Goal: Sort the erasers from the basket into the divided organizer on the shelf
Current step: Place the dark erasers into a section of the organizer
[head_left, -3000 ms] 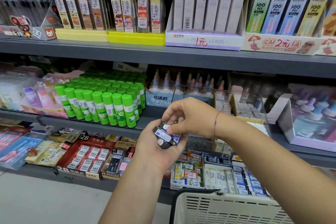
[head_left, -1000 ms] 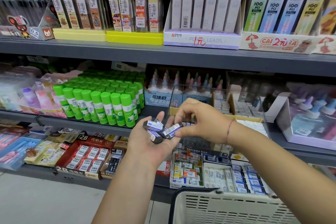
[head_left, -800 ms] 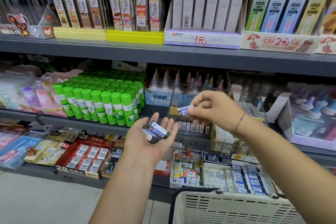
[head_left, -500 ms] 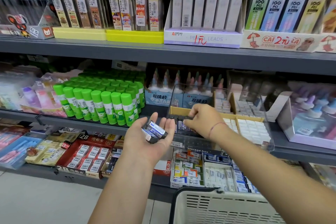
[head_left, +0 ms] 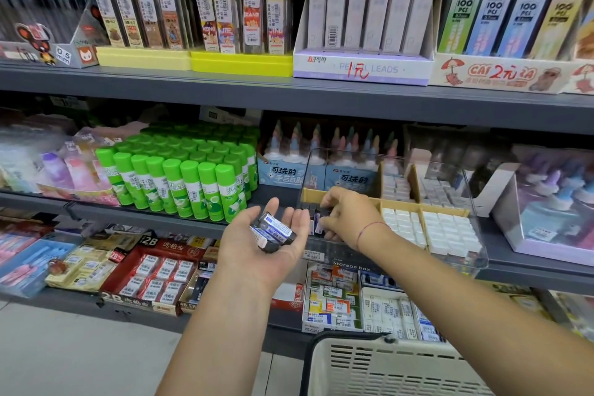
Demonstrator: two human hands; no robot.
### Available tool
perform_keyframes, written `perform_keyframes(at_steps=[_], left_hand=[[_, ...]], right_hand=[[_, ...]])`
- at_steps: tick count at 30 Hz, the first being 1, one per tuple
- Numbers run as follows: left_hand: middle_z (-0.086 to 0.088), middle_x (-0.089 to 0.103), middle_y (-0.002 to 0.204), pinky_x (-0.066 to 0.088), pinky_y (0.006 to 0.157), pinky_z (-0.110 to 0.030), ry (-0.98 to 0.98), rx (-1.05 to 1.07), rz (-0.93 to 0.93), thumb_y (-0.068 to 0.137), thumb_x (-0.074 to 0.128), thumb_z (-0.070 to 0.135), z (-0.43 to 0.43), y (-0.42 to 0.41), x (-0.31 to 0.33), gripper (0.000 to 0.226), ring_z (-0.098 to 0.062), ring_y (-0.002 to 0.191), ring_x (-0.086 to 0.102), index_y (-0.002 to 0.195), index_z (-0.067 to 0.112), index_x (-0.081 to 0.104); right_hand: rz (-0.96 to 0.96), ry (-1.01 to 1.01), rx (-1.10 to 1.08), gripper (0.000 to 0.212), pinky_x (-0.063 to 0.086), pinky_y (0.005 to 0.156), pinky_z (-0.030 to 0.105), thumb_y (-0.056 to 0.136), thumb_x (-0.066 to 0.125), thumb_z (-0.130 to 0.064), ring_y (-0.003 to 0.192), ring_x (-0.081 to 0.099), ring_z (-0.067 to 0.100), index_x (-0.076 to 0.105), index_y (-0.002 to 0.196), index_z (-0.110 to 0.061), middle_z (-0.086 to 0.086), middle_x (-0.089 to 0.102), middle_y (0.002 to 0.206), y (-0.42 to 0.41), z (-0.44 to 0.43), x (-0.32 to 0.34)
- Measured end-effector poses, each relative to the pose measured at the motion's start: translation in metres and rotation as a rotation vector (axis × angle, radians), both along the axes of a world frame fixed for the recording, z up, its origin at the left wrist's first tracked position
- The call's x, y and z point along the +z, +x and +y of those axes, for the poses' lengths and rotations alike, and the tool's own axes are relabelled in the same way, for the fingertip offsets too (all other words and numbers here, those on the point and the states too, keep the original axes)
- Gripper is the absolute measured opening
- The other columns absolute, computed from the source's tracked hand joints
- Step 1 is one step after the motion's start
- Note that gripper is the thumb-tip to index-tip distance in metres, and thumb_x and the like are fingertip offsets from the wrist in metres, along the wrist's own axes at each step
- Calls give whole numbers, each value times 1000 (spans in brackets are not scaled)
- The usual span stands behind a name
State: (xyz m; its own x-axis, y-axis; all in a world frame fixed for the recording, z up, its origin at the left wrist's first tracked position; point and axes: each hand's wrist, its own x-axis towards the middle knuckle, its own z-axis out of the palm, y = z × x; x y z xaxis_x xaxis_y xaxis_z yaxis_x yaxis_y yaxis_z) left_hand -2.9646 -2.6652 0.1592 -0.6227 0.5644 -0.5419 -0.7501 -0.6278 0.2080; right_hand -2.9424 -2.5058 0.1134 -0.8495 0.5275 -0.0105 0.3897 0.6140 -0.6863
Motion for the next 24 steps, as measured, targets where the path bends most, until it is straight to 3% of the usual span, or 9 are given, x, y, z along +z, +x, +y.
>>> perform_keyframes(at_steps=[4,7,9,12,16,19,21,24], left_hand=[[-23,57,97,51,80,-44,-5,-4,5,99,48,24,1,2,0,31,-29,87,57,97,-2,65],[-23,57,95,51,82,-44,-16,-15,13,99,48,23,2,4,0,31,-30,86,57,96,-2,65],[-23,57,96,50,83,-44,-17,-27,16,99,48,24,3,5,0,31,-30,86,57,95,-2,65],[-25,57,98,50,84,-45,-10,-45,19,99,48,24,4,6,-1,32,-31,85,56,96,-3,65],[-26,57,101,50,81,-46,-14,-67,17,98,49,25,6,5,-1,32,-33,89,57,98,-3,65],[-26,58,103,50,81,-46,-17,-81,13,97,50,25,7,5,-2,32,-33,94,58,97,-3,65],[-26,58,103,51,82,-45,-16,-92,12,97,51,24,7,5,-2,31,-33,96,58,97,-3,66],[-26,58,102,50,83,-45,-25,-105,25,97,50,21,9,6,-3,29,-33,95,59,97,-3,66]], right_hand=[[-124,18,4,22,57,77,44,88,62,-8,77,71,26,48,104,-15,14,72,83,-8,-3,5],[-171,134,38,21,55,83,41,87,65,-15,88,68,25,46,81,-23,8,71,91,-7,-4,7],[-146,192,55,32,53,83,33,87,64,-17,91,66,21,41,71,-30,3,69,94,-2,-4,7],[-135,201,73,29,47,73,25,90,60,-18,83,60,15,45,67,-29,-3,64,87,7,-4,10],[-145,185,100,4,52,82,31,89,61,-20,88,62,19,64,90,-17,3,67,91,13,-3,14],[-161,198,79,12,52,85,33,89,60,-20,91,63,21,67,98,-13,3,69,93,18,-2,18],[-68,236,38,9,51,85,31,89,60,-20,87,62,16,66,95,-18,-3,65,87,21,-1,25],[218,212,61,6,48,77,21,87,62,-20,73,56,4,65,90,-25,-11,62,81,28,-9,44]])
